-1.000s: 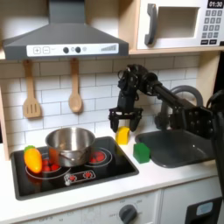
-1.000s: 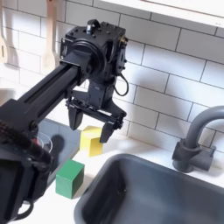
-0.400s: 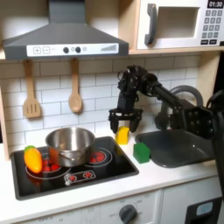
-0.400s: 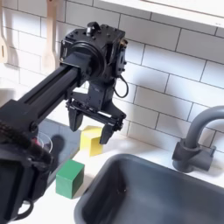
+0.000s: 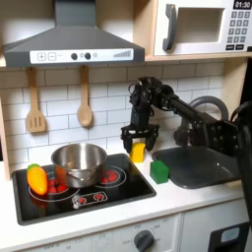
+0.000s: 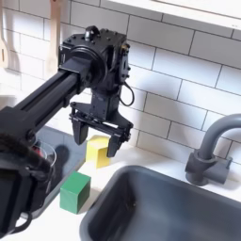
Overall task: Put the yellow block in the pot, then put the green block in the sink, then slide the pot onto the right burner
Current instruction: 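Put the yellow block in the pot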
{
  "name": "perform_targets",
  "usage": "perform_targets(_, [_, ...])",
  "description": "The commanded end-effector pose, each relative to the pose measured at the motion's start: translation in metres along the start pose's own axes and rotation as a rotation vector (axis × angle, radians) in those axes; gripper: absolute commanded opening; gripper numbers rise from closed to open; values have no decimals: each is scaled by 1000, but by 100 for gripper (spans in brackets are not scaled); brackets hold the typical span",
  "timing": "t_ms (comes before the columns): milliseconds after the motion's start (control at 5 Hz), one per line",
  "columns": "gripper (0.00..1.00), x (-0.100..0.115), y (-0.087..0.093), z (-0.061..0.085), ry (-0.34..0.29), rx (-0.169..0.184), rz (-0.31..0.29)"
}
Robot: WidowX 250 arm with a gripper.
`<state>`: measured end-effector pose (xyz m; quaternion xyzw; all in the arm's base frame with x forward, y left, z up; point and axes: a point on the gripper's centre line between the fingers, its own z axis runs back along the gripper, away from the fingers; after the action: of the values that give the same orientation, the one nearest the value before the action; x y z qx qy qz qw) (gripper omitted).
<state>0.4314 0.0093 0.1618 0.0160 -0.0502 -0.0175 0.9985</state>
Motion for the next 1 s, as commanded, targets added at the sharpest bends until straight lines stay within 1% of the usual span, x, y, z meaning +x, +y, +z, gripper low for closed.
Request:
perform_targets(0, [100, 1, 2, -7, -3, -32, -1])
perform_targets(200, [100, -1, -1, -17, 9, -41, -7])
perform_targets(400, [100, -2, -1, -23, 12, -48, -9])
perform_targets(600, [100, -2, -1, -24, 4, -53, -12])
perform_targets(800, [31, -1, -3, -25, -4, -63, -12])
